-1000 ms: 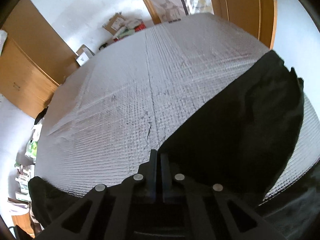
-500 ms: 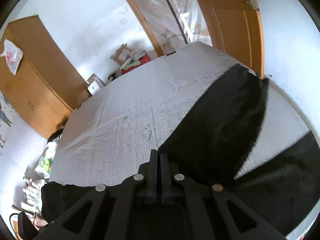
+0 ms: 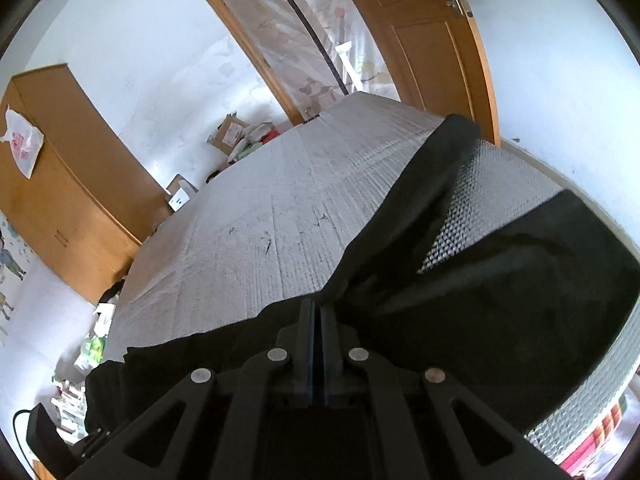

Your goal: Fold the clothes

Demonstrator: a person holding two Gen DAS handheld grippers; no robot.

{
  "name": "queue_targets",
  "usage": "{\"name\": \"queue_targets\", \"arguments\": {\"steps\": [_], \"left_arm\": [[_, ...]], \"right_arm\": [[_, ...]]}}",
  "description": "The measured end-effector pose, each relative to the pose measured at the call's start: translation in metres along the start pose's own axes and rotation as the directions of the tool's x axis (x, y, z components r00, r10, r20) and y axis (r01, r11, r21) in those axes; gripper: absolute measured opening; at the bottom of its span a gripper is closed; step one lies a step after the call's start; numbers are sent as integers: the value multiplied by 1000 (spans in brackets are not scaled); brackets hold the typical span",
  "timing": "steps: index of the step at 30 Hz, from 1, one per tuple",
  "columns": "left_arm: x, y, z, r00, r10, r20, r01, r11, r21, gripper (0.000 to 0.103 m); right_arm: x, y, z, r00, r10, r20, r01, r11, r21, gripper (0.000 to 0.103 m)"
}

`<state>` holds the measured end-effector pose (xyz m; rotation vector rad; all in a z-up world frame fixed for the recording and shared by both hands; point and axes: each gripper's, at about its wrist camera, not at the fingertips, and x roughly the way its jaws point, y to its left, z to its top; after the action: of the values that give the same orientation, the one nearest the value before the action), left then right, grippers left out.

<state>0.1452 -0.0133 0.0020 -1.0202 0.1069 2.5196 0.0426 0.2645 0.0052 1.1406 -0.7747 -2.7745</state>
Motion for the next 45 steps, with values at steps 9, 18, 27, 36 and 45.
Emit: {"name": "queue_targets", "arguments": {"steps": [9, 18, 27, 36, 45], "left_arm": [[-2, 0, -1, 1000, -7, 8, 7, 1000, -9, 11], [0, 0, -3, 1000, -7, -3, 7, 1000, -23, 11], [0, 1, -2, 1000, 2, -1, -2, 999, -35, 10], [-20, -3, 11, 997, 14, 80, -12, 1000, -21, 8], [-49, -9, 18, 985, 28, 168, -29, 1000, 3, 8]], "right_arm": [[8, -37, -3, 998, 70, -3, -69, 991, 115, 16], [25, -55, 18, 995, 103, -8, -99, 971, 216, 25], [29, -40, 29, 997, 72, 25, -75, 988, 132, 5], [-1, -6, 52, 990, 45, 135, -44, 999, -14, 5], [-37, 14, 60, 970, 50, 237, -26, 994, -102, 5]]}}
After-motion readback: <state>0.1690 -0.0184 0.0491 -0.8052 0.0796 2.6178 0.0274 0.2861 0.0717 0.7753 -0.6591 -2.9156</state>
